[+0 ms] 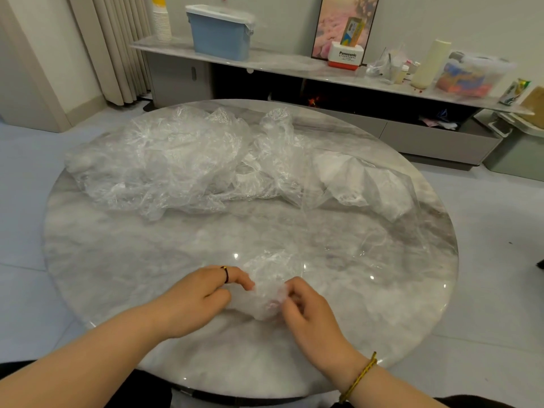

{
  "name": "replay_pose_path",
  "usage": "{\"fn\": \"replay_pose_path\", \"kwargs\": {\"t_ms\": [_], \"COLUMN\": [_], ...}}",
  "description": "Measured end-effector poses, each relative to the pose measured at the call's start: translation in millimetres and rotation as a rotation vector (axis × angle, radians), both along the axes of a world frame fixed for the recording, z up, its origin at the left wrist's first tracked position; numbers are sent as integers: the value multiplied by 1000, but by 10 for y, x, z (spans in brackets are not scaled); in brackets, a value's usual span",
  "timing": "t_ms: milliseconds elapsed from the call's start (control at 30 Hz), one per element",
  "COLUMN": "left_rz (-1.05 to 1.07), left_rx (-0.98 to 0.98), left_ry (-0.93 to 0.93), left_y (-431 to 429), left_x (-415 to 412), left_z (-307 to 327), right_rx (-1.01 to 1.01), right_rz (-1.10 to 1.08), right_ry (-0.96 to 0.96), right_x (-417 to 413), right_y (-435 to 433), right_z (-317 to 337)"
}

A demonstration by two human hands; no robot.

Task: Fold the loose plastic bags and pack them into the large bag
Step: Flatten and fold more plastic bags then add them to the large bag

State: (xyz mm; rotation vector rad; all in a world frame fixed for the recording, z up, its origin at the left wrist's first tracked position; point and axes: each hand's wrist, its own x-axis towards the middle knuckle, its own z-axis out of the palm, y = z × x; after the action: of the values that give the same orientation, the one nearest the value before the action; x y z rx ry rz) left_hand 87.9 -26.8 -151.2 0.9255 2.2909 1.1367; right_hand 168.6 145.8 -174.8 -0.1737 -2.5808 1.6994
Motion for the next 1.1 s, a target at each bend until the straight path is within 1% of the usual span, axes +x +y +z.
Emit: {"fn": "replay_pose_path", "kwargs": {"t_ms": [67, 100, 133, 200, 233, 267, 333, 400, 467, 533, 567, 667, 700, 767, 833, 900, 1000, 1100], "left_rz": [-66, -75, -46, 53, 115, 173, 259, 309, 321, 312, 317, 302, 281, 243, 192, 148, 87, 54], "left_rx": [-52, -73, -99, -101, -104, -104, -107, -98, -124, -203, -227, -229, -183, -102, -100, -166, -308, -357], "left_ry": [-69, -74, -79, -101, -83, -45, 29, 38, 78, 177, 244, 614, 712, 825, 877, 898, 836, 802], "left_y": [-4, 0, 24, 76, 119, 163, 229, 281, 302, 323, 329, 331, 325, 345, 365, 369, 355, 347], "left_x": [16, 30, 38, 53, 59, 55, 25, 10, 5, 1, 4, -17, -14, 1, 17, 19, 17, 12], "left_z": [-5, -8, -25, -63, -88, -115, -185, -207, -225, -230, -226, -311, -340, -384, -386, -429, -449, -464], "right_rx": [-235, -310, -334, -316, -302, -266, -121, -12, 14, 65, 106, 309, 383, 517, 614, 655, 662, 662], "right_rz": [-127, -175, -217, -274, -300, -326, -349, -354, -333, -309, -305, -288, -283, -280, -276, -268, -267, -271], "right_ry": [-58, -93, -118, -150, -162, -172, -206, -244, -263, -283, -289, -285, -287, -294, -286, -282, -275, -268], "right_x": [-46, -76, -113, -190, -235, -285, -362, -402, -404, -401, -408, -435, -446, -452, -458, -465, -470, -470], "right_y": [17, 18, 31, 46, 60, 84, 143, 191, 209, 209, 213, 240, 240, 222, 207, 199, 208, 213], "right_z": [66, 106, 129, 181, 177, 152, 103, 78, 65, 62, 50, 18, 22, 41, 51, 67, 64, 54]}}
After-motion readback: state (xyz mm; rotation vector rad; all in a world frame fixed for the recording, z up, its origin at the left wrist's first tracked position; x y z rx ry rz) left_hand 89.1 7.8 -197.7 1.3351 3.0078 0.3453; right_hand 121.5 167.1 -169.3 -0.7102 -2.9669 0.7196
